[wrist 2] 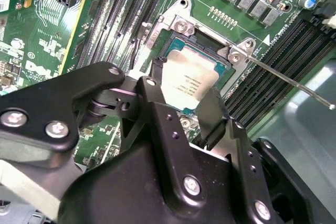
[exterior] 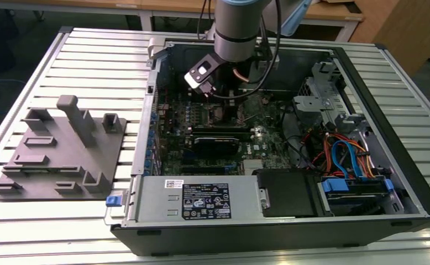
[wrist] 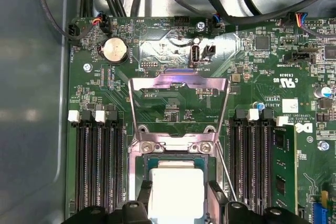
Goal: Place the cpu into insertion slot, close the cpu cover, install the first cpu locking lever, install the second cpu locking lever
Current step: 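Place the cpu into insertion slot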
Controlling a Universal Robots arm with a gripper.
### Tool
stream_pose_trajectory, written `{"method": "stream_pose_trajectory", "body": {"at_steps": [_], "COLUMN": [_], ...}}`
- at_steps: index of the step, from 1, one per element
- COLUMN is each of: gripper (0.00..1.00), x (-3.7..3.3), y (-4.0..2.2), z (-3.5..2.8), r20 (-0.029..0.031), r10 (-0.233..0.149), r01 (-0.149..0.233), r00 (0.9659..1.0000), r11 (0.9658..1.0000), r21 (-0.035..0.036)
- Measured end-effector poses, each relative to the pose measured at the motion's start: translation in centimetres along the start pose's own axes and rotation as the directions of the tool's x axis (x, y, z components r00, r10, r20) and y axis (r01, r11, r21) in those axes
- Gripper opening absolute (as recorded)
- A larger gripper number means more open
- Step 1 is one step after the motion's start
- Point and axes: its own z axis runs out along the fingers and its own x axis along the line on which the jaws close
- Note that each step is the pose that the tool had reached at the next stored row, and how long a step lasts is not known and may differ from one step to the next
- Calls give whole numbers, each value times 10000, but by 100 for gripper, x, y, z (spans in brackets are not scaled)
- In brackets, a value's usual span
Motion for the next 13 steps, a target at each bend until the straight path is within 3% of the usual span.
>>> {"method": "stream_pose_trajectory", "body": {"at_steps": [5, 7, 10, 13], "gripper": [52, 39, 33, 15], "x": [2, 1, 2, 1], "y": [7, 7, 7, 8], "z": [-25, -33, -41, -45], "r20": [-1, 1, 0, 0], "r10": [2, 4, 3, 3], "r01": [-2, -4, -3, -3], "r00": [10000, 10000, 10000, 10000], "r11": [10000, 9999, 9999, 9999], "r21": [89, 106, 122, 134]}}
